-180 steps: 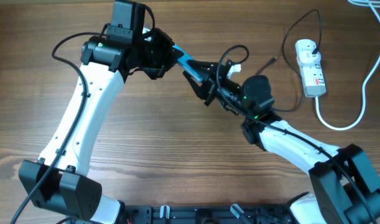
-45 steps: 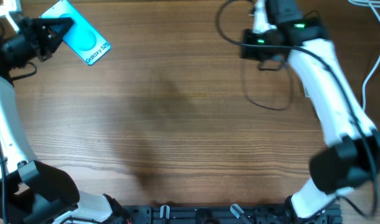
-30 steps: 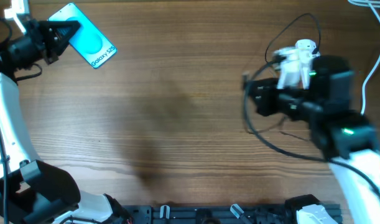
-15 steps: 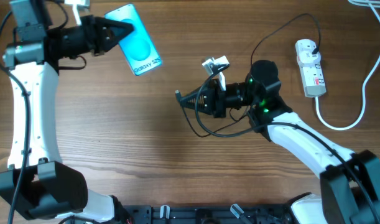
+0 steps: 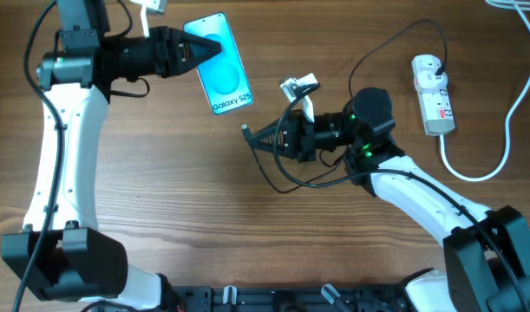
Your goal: Plug charger to phone and switch on socket
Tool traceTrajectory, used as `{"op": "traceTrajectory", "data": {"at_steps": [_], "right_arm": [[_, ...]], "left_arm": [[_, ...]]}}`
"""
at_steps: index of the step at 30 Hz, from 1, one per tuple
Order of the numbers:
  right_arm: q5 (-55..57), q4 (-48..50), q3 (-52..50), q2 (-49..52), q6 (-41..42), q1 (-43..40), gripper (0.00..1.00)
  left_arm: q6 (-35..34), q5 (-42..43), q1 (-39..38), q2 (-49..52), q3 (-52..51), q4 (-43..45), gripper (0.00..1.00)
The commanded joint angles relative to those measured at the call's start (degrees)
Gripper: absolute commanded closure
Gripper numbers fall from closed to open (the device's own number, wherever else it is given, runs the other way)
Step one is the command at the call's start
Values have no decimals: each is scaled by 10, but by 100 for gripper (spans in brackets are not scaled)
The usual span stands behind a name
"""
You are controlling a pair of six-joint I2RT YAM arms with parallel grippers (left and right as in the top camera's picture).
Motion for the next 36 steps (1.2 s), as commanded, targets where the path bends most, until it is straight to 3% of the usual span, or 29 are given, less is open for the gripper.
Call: {"op": "traceTrajectory", "data": {"at_steps": [1, 16, 36], "right_arm": [[19, 7, 6, 6, 9, 4, 95], [26, 46, 6, 6, 34, 4, 96], [32, 28, 6, 6, 54, -18, 96]], "left_arm": [[14, 21, -16, 2, 5, 2, 96], [14, 2, -40, 2, 5, 2, 96], [13, -10, -40, 2, 5, 2, 96]]}}
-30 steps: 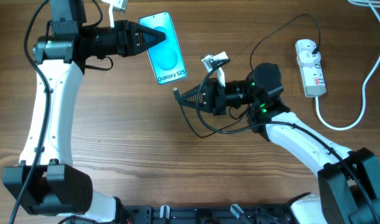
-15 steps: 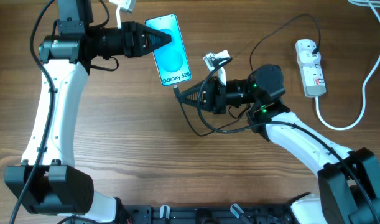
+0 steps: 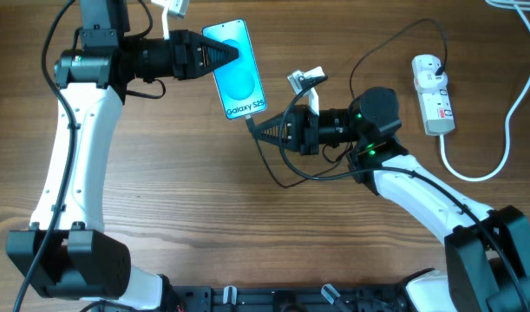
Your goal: Plug charger to phone and switch on socket
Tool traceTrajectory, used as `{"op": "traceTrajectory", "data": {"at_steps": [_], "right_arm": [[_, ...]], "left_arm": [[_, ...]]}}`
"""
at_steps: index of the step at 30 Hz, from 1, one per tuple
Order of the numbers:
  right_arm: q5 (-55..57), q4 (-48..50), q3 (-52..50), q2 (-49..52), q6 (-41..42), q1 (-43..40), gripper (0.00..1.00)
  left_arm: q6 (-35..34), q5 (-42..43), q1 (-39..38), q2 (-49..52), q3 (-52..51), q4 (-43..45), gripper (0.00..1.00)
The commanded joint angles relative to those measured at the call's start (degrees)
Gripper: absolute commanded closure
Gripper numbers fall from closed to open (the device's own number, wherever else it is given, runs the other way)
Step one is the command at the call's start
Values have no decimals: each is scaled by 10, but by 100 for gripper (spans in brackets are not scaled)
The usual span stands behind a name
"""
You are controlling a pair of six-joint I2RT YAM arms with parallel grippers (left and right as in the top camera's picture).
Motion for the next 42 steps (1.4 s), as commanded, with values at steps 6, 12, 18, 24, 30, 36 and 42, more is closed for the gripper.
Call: {"op": "traceTrajectory", "data": {"at_steps": [6, 12, 18, 24, 30, 36, 42], "right_arm": [[25, 1, 6, 6, 9, -2, 96], [45, 7, 6, 6, 13, -2, 95], [72, 10, 6, 6, 12, -2, 96], [107, 15, 6, 6, 12, 9, 96], [116, 42, 6, 6, 12, 13, 95], [71, 40, 6, 6, 10, 13, 76], [46, -13, 6, 6, 5, 13, 65]], "left_arm": [[11, 12, -1, 2, 5, 1, 96], [11, 12, -1, 2, 5, -4, 96], [11, 12, -1, 2, 5, -13, 96], [11, 12, -12, 2, 5, -13, 96], [11, 12, -22, 2, 5, -13, 96], [12, -11, -21, 2, 5, -12, 96], [9, -16, 2, 2, 5, 17, 96]]}}
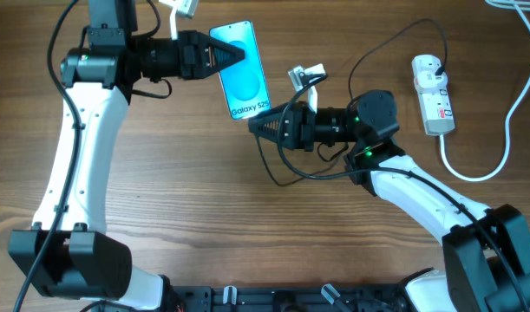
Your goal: Plug charger to phone and switch on socket
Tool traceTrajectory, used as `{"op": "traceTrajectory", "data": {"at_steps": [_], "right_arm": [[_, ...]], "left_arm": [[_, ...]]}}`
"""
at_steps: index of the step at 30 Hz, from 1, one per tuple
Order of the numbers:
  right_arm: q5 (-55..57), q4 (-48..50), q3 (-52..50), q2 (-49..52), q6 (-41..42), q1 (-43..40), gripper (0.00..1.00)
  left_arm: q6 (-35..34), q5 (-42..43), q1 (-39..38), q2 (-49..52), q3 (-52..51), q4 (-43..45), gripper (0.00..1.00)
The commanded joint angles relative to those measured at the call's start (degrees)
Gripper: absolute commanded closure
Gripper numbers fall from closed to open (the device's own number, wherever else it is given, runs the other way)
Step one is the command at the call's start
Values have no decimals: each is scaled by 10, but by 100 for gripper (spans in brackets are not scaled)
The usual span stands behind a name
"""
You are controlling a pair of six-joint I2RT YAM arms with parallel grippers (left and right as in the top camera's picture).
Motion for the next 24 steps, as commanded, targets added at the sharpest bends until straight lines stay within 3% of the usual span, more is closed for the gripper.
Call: {"op": "traceTrajectory", "data": {"at_steps": [1, 18, 24], "right_arm": [[-11, -42, 7, 2, -10, 2, 65], [11, -45, 7, 2, -19, 22, 66], [25, -45, 7, 2, -19, 22, 91]], "left_arm": [[7, 10, 22, 2, 1, 14, 96], [3, 12, 23, 2, 0, 11, 96], [3, 12, 20, 2, 0, -9, 96]]}}
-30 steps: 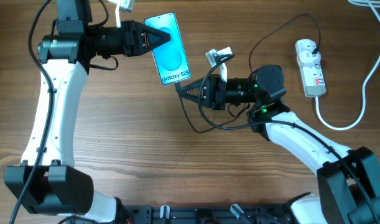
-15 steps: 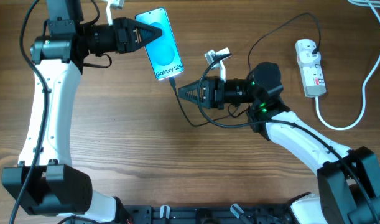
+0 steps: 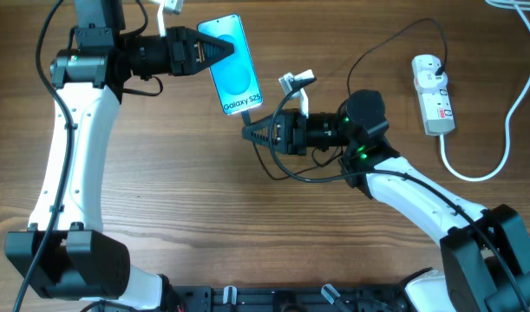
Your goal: Plug charger to phone and switch on socket
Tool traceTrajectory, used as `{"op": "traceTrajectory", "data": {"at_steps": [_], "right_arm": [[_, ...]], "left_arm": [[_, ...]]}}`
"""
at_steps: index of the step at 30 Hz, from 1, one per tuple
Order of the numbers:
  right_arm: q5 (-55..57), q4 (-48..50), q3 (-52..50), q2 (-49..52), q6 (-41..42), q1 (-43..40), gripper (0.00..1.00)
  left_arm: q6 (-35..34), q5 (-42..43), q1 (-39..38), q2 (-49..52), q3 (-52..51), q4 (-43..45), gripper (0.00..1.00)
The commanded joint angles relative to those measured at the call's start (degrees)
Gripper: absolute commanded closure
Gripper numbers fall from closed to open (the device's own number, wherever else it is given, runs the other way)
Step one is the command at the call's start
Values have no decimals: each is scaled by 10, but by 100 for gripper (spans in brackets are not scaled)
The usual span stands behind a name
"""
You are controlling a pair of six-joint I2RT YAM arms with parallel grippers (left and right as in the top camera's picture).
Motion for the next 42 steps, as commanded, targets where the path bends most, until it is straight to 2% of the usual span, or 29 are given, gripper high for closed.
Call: {"op": "traceTrajectory", "data": {"at_steps": [1, 11, 16, 24, 32, 42], "right_arm": [[23, 2, 6, 2, -7, 1, 96], [42, 9, 13, 2, -7, 1, 95], [45, 9, 30, 2, -7, 1, 95], [57, 9, 30, 2, -6, -4, 95], [62, 11, 35, 2, -6, -6, 95], [66, 6, 51, 2, -7, -9, 95]], "left_arm": [[3, 16, -2, 2, 0, -19, 96], [40, 29, -3, 2, 0, -71, 96], [115, 33, -17, 2, 0, -130, 96], [117, 33, -43, 2, 0, -148, 96], [205, 33, -44, 2, 0, -233, 96], [204, 33, -50, 2, 0, -242, 96]]}}
